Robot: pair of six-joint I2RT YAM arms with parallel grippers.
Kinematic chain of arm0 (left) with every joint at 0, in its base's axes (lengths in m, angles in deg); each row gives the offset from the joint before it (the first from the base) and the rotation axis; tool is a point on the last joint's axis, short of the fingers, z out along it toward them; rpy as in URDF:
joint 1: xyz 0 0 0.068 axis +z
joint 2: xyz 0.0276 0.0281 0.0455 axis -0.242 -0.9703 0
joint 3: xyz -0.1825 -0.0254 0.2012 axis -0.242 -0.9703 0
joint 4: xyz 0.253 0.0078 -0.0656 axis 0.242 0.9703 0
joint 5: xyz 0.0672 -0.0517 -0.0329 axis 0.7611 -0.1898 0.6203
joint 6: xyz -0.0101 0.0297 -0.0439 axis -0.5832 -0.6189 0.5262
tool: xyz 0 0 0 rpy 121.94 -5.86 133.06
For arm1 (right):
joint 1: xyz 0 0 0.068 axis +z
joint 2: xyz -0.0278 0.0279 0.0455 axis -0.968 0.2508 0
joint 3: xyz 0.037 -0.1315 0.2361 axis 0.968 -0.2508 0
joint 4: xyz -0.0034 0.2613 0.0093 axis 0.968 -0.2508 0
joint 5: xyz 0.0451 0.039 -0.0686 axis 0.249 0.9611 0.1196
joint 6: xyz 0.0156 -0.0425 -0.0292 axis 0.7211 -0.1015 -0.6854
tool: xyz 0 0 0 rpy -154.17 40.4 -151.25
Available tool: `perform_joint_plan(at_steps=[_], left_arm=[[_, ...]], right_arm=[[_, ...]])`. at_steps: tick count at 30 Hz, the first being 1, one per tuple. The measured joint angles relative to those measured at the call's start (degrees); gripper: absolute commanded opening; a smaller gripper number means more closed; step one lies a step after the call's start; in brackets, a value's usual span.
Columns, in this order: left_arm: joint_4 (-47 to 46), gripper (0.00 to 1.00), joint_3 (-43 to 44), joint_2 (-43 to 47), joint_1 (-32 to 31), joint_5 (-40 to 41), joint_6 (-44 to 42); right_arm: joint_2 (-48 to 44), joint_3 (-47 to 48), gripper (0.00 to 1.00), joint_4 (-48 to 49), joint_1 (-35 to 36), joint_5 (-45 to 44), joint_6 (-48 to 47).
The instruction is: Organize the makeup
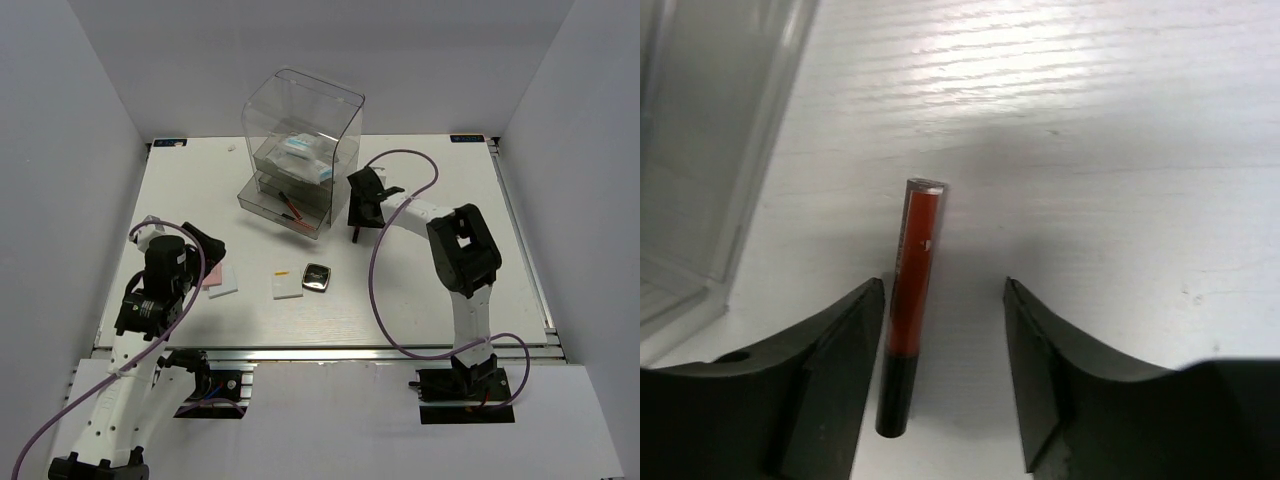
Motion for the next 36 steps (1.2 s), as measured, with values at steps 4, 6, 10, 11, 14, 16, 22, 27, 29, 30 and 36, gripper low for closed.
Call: perform_joint_plan(at_steps=[4, 6, 10, 11, 14, 16, 22, 27, 29, 30, 36], left_arm=[[-0.1, 0.98, 0.0, 0.0, 0.0, 0.0, 0.0], [-0.1, 0.98, -0.1, 0.2, 0.0, 0.0, 0.0], [-0.7, 0.98, -1.0, 1.4, 0.0, -0.1, 0.7], [-1.1, 0.98, -1.5, 1.9, 0.0, -0.2, 0.9], [-1.9, 0.98, -3.2, 3.0, 0.0, -0.7, 2.0], [-2.6, 0.98, -4.4, 3.4, 0.0, -1.3, 2.9], [-5.0, 0.98, -6.8, 3.1, 0.0, -3.4, 4.9], [-7.4, 0.98, -7.9, 2.5, 0.0, -4.8, 5.8], [-8.2, 0.98, -8.2, 2.4, 0.0, -5.3, 6.0], [-8.9, 0.98, -8.5, 2.3, 0.0, -5.6, 6.1], [-12.0, 0.98, -10.1, 1.7, 0.0, -7.3, 6.4]], right_arm=[[-1.8, -2.9, 0.46, 1.0, -0.8, -0.4, -1.5], [-2.8, -4.5, 0.42, 1.4, -1.6, -0.4, -2.4], [-4.8, -7.6, 0.26, 2.3, -3.8, 0.5, -4.2], [-5.3, -8.3, 0.24, 2.5, -4.4, 0.9, -4.6], [-6.9, -10.4, 0.1, 2.7, -6.1, 1.9, -6.2], [-7.8, -11.4, 0.0, 2.7, -7.1, 3.1, -7.4], [-11.2, -15.9, 0.0, 4.2, -9.6, 9.0, -13.7], [-16.2, -21.4, 0.0, 5.0, -10.9, 14.8, -20.1], [-19.3, -23.9, 0.0, 5.6, -11.0, 17.7, -23.1], [-20.9, -25.0, 0.0, 6.0, -11.0, 19.2, -24.4], [-32.5, -30.1, 0.0, 9.3, -10.9, 29.9, -33.0]])
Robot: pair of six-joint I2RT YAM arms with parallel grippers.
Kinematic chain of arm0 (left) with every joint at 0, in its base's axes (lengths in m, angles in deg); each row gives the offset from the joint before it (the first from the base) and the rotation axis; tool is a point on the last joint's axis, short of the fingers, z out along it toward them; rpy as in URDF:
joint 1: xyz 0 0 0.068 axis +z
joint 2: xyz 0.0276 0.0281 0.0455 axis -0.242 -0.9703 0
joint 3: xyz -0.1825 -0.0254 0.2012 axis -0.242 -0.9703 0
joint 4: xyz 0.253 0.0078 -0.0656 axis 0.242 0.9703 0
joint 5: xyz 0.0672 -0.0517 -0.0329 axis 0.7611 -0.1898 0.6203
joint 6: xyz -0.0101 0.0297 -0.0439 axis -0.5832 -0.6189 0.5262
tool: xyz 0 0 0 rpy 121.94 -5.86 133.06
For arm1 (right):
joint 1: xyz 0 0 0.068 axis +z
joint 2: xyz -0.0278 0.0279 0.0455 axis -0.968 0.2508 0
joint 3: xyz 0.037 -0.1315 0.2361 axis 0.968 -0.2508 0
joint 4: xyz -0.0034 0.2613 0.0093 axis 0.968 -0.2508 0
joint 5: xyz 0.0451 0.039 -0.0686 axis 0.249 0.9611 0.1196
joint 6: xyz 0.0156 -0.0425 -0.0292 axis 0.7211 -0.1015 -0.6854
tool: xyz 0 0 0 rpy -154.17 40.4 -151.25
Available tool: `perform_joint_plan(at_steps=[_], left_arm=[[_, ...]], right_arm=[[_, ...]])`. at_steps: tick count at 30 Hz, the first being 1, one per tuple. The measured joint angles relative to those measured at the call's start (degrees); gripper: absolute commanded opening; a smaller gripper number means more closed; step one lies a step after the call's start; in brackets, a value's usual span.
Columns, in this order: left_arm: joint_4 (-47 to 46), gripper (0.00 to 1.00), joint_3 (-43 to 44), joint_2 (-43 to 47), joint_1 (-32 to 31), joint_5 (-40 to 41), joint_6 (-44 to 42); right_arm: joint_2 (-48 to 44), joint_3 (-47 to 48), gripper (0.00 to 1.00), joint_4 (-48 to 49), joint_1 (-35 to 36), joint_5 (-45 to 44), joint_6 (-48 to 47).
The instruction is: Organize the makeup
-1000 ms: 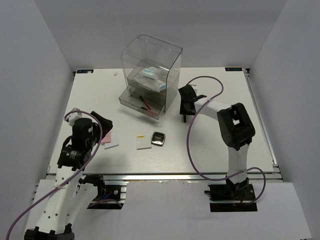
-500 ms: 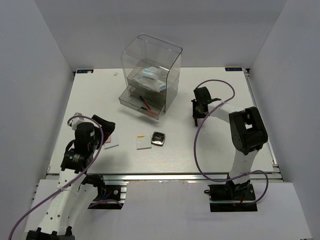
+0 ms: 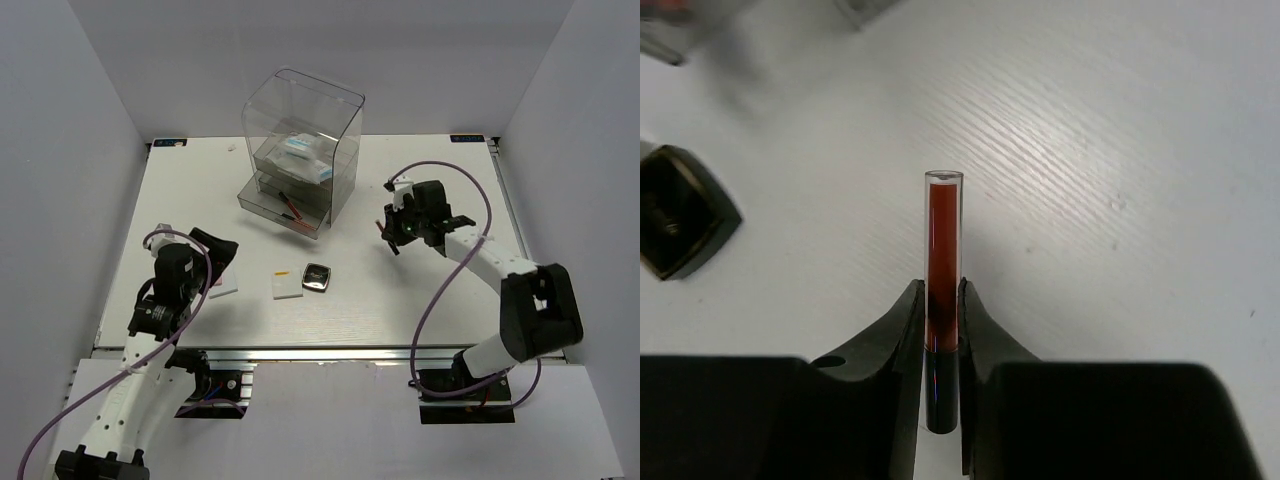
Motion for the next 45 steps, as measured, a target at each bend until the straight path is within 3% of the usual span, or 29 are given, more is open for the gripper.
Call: perform_joint_plan(at_steps=[6, 13, 18, 24, 30, 35, 42, 45], left_arm=[[-2.9, 0.98, -2.5, -0.1, 0.0, -2.0, 0.7], [-6.4, 0.98, -4.4, -0.7, 0.0, -4.2, 1.3], [-8.3, 0.97, -4.6, -1.2, 0.0, -5.2, 1.6], [-9.5, 0.95, -6.4, 0.3, 0.0, -6.7, 3.3], [-9.5, 0.95, -6.6, 2.3, 0.0, -6.7, 4.5], [-9.4, 0.94, -6.9, 3.0, 0.0, -6.7, 5.0], [-9.1, 0.92, -7.0, 3.1, 0.0, -6.8, 6.1], [-9.5, 0.88, -7.5, 2.8, 0.0, -7.3, 7.0]], right_arm=[[-7.4, -0.3, 0.0, 1.0, 2.3, 12.1, -10.2], [-6.5, 5.2, 0.0, -1.5, 14.8, 17.3, -22.0], [3.3, 18.3, 0.0, -2.1, 22.3, 13.1, -24.2], [19.3, 37.9, 0.0, -2.5, 24.4, 5.7, -24.3], [26.0, 43.1, 0.0, -2.6, 24.4, 0.2, -24.7], [30.3, 45.6, 0.08, -2.3, 24.4, -4.3, -25.0], [33.0, 47.0, 0.41, -2.3, 24.4, -8.1, -25.9], [33.1, 47.0, 0.46, -2.3, 24.4, -8.7, -26.1]])
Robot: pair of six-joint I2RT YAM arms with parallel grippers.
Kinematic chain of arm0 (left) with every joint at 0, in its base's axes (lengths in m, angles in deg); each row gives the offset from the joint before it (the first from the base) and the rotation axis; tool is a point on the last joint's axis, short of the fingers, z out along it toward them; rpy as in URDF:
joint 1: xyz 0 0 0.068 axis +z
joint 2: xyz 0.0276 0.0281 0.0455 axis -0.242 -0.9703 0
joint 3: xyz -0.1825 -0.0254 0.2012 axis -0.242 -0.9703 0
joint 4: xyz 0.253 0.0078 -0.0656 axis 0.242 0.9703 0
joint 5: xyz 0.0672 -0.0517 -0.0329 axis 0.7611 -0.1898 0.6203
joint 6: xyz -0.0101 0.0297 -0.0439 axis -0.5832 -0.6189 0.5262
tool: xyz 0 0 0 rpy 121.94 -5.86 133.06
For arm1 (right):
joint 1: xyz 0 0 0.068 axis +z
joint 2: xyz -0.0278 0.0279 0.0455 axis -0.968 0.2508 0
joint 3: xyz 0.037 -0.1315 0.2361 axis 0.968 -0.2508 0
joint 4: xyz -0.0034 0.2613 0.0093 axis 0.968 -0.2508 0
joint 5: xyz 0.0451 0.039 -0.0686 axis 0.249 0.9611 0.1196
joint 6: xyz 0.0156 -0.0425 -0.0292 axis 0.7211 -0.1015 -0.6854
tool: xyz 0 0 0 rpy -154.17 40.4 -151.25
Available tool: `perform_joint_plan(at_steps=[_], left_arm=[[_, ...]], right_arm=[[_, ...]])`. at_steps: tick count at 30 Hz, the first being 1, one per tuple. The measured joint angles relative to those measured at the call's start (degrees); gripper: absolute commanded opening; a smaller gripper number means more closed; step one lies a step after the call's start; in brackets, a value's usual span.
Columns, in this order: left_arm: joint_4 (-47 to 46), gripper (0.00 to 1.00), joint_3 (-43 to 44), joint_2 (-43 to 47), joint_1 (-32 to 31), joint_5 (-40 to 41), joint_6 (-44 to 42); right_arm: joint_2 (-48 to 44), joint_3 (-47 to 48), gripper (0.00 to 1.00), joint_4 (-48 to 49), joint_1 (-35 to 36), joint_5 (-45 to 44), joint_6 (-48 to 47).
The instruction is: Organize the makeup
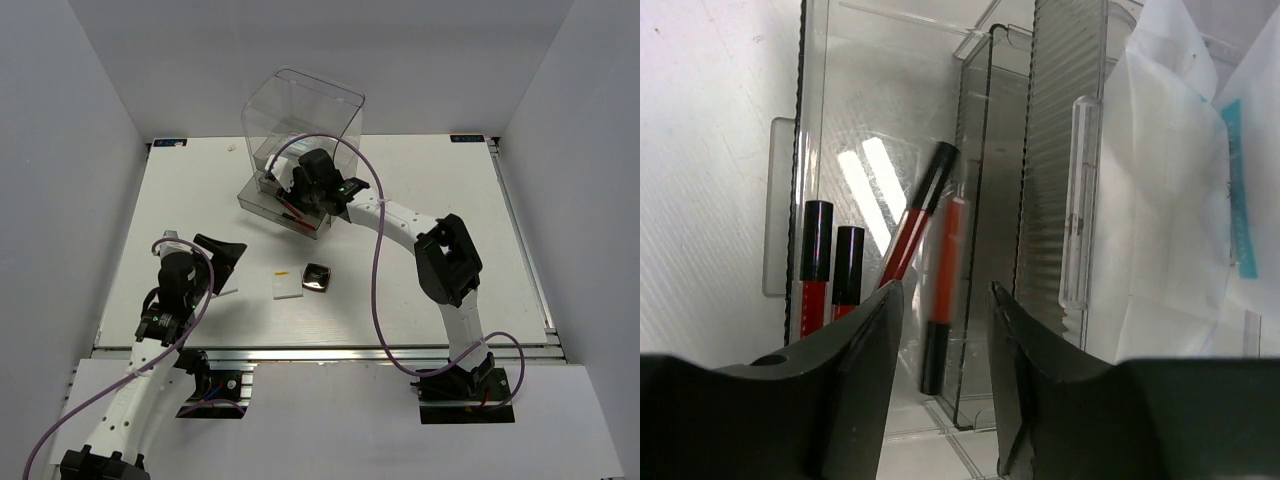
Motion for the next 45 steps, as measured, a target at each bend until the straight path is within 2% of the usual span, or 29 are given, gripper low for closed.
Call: perform_joint_plan(at_steps=[4, 5, 7, 8, 10, 11, 13, 14, 15, 20, 21, 22, 23, 24, 25, 28, 35, 45], left_arm=[[-3.2, 0.8, -1.4, -2.6, 0.0, -1.6, 1.7], [-4.1, 0.71, -1.7, -3.8, 0.0, -2.1, 2.1], [-6.1, 0.61, -1.9, -6.5, 0.0, -3.0, 2.9], [-7.6, 0.48, -2.0, -8.3, 0.0, -3.7, 3.2], [-10.6, 0.36, -2.2, -11.5, 0.0, -4.7, 4.0], [-12.2, 0.26, -2.3, -13.4, 0.0, -5.4, 4.3], [-15.7, 0.2, -2.3, -17.4, 0.0, -6.7, 4.9], [-17.1, 0.18, -2.3, -19.2, 0.0, -7.2, 4.9], [-18.7, 0.15, -2.3, -21.2, 0.0, -7.7, 5.0], [-23.6, 0.13, -1.4, -29.9, -0.1, -9.7, 5.0], [-24.3, 0.13, -0.7, -32.0, -0.1, -10.1, 5.0], [-24.9, 0.13, 0.0, -33.6, -0.2, -10.4, 4.9], [-25.7, 0.13, 0.9, -35.3, -0.2, -10.7, 4.8], [-26.5, 0.13, 1.7, -36.8, -0.3, -11.1, 4.8], [-27.2, 0.13, 2.5, -38.3, -0.4, -11.4, 4.7], [-29.6, 0.13, 4.6, -42.2, -0.5, -12.0, 4.5], [-32.2, 0.12, 9.4, -51.1, -0.5, -12.8, 4.3], [-32.1, 0.11, 20.7, -61.6, -0.5, -13.1, 3.8]], right_arm=[[0.0, 0.0, 0.49, 0.0, 0.0, -0.2, 0.1], [0.0, 0.1, 0.49, 0.0, 0.0, -0.2, 0.1], [0.0, 0.5, 0.47, -0.5, 0.0, 0.4, 0.3], [0.0, 0.9, 0.42, -1.2, 0.0, 1.1, 0.3], [-0.3, 1.8, 0.36, -3.0, -0.1, 4.3, -0.2], [-0.9, 1.8, 0.27, -4.2, -0.1, 6.4, -0.5], [-4.0, -0.5, 0.16, -5.3, -0.2, 11.9, -1.9], [-6.4, -2.2, 0.05, -5.7, -0.2, 14.2, -2.6], [-9.5, -4.9, 0.0, -5.5, -0.2, 17.0, -3.2], [-26.4, -15.2, 0.0, -1.7, -0.2, 26.4, -4.4], [-28.9, -15.9, 0.01, -0.8, -0.1, 27.5, -4.4], [-31.1, -16.1, 0.11, 0.3, -0.1, 28.2, -4.3], [-32.7, -16.1, 0.17, 1.5, -0.1, 28.5, -4.0], [-34.2, -16.1, 0.27, 2.8, -0.1, 28.5, -3.7], [-35.2, -16.1, 0.47, 3.8, -0.2, 28.3, -3.0], [-36.8, -15.9, 0.71, 7.1, -0.5, 25.1, -0.3], [-36.5, -15.6, 0.73, 9.5, -6.1, 19.9, 7.5], [-41.1, -22.4, 0.74, 10.7, -11.1, 18.7, 12.7]])
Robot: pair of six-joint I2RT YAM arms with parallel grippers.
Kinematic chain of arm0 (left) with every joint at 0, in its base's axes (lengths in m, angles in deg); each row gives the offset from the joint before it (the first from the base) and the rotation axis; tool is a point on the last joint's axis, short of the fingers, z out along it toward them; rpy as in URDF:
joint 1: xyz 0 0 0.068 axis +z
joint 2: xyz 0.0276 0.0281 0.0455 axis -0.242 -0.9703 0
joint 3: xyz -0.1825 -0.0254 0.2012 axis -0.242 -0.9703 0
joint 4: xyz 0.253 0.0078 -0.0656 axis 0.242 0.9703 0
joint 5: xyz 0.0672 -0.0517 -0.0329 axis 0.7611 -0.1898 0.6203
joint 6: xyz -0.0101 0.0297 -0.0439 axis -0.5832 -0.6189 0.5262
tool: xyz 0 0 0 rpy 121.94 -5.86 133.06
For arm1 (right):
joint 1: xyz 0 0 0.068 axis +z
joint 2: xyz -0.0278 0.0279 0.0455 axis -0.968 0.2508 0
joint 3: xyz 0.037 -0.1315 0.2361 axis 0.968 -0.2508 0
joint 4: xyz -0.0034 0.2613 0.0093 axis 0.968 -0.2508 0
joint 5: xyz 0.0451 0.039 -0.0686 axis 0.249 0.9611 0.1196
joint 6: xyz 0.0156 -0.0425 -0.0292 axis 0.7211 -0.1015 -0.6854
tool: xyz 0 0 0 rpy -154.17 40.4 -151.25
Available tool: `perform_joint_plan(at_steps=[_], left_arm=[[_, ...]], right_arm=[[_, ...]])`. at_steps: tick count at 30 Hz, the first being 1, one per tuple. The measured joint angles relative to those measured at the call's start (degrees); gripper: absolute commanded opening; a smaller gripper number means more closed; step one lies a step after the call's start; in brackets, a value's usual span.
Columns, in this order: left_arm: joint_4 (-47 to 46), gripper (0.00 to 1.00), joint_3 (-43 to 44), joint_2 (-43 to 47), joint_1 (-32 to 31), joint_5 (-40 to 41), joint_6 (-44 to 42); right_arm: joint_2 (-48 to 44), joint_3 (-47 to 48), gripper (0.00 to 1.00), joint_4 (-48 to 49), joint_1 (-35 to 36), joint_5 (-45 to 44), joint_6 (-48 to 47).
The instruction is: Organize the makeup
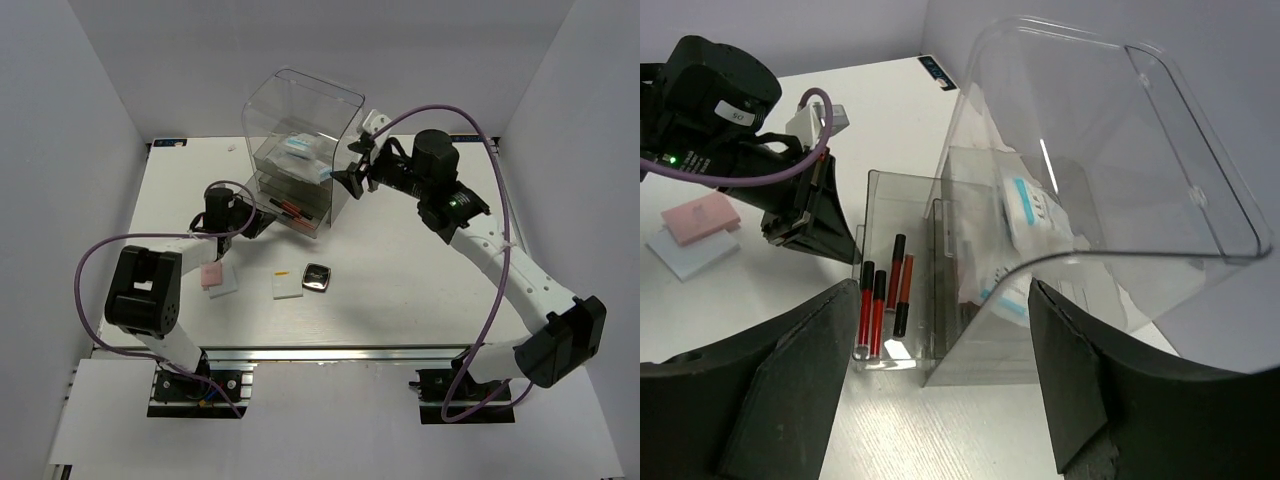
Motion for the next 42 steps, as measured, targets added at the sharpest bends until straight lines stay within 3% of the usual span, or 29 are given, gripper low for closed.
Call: perform_joint_plan(at_steps=[18, 29, 37, 42], left_arm=[[1.3, 0.15, 17.9, -14.8, -0.8, -2.0, 0.9], [1.2, 0.19, 20.7, -18.6, -1.4, -3.4, 2.8], [2.6, 0.31, 24.1, -19.4, -1.4, -4.3, 3.1], [3.1, 0.31, 25.0, -20.3, -1.4, -4.3, 3.2]], right_arm=[[-4.0, -5.9, 0.74, 1.2, -5.1, 1.1, 4.3], [-5.5, -7.7, 0.74, 1.4, -6.4, 1.5, 5.3], [-5.9, -8.5, 0.74, 1.4, -7.4, 1.7, 5.6], [-6.1, -8.9, 0.74, 1.3, -7.9, 1.7, 5.6]])
